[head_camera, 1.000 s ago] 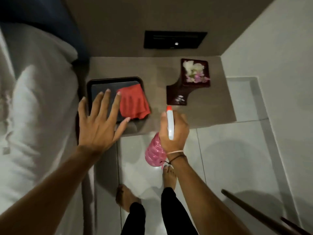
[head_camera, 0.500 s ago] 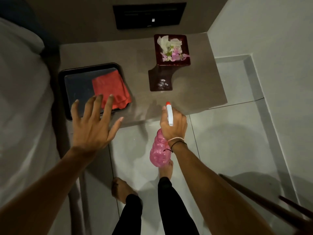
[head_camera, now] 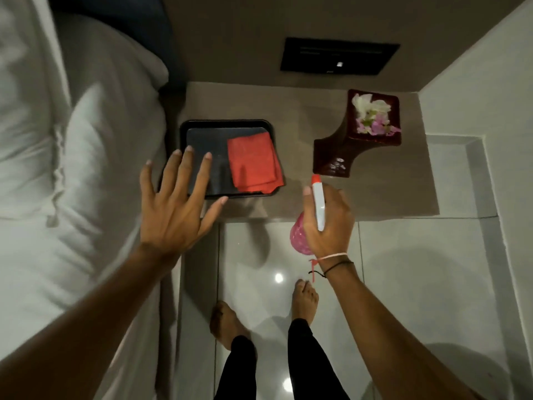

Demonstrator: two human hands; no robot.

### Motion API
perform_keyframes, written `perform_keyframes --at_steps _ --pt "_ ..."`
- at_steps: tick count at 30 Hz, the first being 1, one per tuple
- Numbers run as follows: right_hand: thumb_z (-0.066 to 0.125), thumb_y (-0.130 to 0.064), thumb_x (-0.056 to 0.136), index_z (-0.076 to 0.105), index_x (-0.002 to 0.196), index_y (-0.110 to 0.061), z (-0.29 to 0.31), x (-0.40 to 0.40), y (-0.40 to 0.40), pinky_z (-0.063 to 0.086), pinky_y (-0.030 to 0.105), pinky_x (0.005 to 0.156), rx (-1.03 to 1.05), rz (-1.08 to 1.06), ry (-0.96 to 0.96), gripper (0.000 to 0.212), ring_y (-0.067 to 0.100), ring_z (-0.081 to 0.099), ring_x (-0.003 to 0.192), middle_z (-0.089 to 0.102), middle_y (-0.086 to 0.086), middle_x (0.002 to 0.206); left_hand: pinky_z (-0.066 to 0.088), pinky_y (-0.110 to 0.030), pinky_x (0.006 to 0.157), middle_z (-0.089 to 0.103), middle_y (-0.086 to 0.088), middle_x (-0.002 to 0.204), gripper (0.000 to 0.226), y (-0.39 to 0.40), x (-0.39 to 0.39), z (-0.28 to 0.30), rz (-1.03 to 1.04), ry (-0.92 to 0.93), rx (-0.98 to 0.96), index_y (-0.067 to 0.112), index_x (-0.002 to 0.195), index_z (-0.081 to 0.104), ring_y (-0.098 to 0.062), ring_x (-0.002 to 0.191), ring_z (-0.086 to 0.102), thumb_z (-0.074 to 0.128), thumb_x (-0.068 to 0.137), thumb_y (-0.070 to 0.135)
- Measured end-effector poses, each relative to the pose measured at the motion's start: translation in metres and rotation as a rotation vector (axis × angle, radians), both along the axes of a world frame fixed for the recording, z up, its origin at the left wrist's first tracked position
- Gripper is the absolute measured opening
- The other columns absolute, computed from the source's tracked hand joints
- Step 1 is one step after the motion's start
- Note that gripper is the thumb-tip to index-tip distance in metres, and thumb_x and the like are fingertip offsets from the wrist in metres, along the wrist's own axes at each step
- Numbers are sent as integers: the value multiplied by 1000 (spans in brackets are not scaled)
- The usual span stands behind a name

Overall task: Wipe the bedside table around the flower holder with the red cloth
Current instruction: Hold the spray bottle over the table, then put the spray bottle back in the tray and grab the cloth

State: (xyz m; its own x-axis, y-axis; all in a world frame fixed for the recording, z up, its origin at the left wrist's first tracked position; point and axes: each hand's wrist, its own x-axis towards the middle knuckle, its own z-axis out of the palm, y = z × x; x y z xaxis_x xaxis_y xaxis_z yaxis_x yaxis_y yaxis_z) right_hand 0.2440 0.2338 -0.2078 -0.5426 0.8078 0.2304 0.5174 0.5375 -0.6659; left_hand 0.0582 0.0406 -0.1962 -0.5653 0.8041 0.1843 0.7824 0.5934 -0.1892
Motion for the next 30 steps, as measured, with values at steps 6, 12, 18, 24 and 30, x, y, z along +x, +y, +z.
perform_keyframes --at_steps 6,12,18,24,30 --pt "57 -28 101 59 81 -17 48 -87 -8 45 27 63 58 164 181 23 15 52 66 52 -9 73 26 -67 120 33 -20 165 77 -35 -47 21 83 34 19 17 162 24 -37 152 35 32 101 64" --pt "58 -33 99 65 89 -10 63 -181 -26 51 14 66 -11 244 239 26 6 64 72 68 2 78 27 -67 119 34 -21 164 76 -61 -81 30 124 70 57 16 162 25 -38 152 35 31 102 63" --pt "60 -36 98 67 100 -3 36 -231 -39 57 41 77 -53 326 148 34 26 67 84 72 11 90 25 -67 121 28 -21 167 79 -71 -94 21 197 -2 44 15 162 22 -37 155 27 26 102 66" --pt "67 -45 91 63 109 -5 10 -235 -40 58 37 71 -89 418 71 44 20 64 77 68 9 91 23 -62 124 37 -24 162 79 -62 -87 12 187 -43 17 12 159 31 -38 152 34 26 102 66" --pt "78 -50 77 45 144 -18 -11 -171 -4 49 16 90 -165 516 -47 81 11 59 102 59 3 135 45 -49 96 62 -22 111 54 -44 -53 4 126 -122 62 4 121 61 -38 101 58 42 103 52"
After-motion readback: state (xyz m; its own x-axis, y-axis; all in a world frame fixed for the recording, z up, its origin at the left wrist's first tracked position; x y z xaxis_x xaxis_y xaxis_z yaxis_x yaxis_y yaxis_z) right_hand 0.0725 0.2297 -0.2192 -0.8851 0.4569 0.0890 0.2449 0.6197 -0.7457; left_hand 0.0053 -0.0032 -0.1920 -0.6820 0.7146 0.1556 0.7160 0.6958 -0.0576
